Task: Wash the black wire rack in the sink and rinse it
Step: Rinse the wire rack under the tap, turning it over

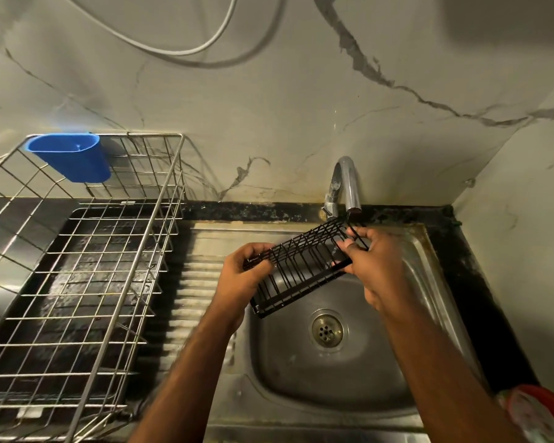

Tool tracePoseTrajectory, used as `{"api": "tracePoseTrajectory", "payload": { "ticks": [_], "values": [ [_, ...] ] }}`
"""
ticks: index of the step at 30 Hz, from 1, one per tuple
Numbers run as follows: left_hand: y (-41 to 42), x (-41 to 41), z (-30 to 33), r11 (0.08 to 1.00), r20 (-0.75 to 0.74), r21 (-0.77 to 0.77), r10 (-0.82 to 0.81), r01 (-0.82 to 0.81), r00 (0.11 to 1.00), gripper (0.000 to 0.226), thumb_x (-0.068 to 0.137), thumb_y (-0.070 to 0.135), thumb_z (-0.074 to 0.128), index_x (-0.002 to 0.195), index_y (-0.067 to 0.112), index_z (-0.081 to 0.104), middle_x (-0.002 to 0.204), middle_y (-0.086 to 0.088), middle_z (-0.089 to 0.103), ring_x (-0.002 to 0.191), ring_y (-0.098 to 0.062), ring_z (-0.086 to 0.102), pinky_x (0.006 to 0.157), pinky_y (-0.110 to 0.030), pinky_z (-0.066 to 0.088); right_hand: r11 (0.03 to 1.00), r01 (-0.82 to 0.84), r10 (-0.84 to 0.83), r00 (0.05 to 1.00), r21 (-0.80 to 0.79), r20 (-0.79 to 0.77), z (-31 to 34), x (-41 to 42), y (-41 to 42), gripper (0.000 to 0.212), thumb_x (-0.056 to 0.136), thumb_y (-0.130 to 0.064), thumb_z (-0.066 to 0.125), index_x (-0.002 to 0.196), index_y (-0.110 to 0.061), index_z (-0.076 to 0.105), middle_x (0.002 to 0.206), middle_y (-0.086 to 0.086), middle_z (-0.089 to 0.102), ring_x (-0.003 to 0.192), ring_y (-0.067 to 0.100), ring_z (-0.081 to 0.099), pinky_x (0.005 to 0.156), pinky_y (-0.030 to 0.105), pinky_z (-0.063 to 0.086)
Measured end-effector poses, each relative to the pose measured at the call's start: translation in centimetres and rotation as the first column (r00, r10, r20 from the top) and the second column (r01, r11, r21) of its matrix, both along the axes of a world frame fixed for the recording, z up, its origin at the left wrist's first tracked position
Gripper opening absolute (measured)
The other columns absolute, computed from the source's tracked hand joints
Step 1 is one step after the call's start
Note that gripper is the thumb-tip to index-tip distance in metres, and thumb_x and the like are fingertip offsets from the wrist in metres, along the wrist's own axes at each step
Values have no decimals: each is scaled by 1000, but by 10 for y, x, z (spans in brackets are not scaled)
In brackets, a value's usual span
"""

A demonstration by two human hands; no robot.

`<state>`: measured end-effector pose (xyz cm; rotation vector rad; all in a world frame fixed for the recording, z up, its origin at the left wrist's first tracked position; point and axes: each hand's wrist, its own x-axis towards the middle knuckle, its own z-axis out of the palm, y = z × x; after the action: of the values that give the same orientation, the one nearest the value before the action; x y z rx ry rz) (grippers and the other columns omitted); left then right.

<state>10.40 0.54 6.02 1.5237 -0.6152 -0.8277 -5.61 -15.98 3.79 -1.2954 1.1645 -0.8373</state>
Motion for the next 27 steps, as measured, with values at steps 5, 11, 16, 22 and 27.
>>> {"api": "tracePoseTrajectory", "payload": {
  "ticks": [5,11,16,22,27],
  "values": [
    [7,-3,-4,1000,13,24,18,-18,1000,28,88,-11,58,107,4,72,102,-13,77,88,-13,71,71,-13,54,999,-36,35,999,-18,-23,4,-2,5,23,88,-10,73,94,-32,66,136,10,48,105,25,68,66,41,63],
    [13,-10,-16,998,-182,20,63,-60,981,37,93,44,65,106,12,76,110,-7,76,112,-21,68,99,-35,49,999,5,-6,1000,53,31,21,-22,9,16,90,0,68,94,-16,64,127,14,57,96,29,71,56,38,61],
    [3,-30,-31,975,-135,165,169,-146,976,45,102,49,50,121,13,69,97,7,73,83,-2,66,75,-16,52,969,161,-175,983,188,62,14,-51,0,22,97,0,59,117,-9,60,120,19,65,99,22,70,59,33,57],
    [-17,-61,-39,987,-91,150,-45,58,995,63,82,82,55,129,41,63,127,12,68,123,-10,60,109,-45,47,916,284,-333,932,285,143,18,-80,-9,49,95,11,53,143,0,45,136,15,55,112,22,64,61,24,54],
    [-40,-90,-24,989,213,133,-98,70,972,20,105,40,50,109,26,63,101,11,69,95,-7,65,74,-13,43,902,338,-390,904,267,173,29,-99,-16,57,95,16,48,148,-1,38,141,23,51,112,22,63,77,26,53]
  ]
}}
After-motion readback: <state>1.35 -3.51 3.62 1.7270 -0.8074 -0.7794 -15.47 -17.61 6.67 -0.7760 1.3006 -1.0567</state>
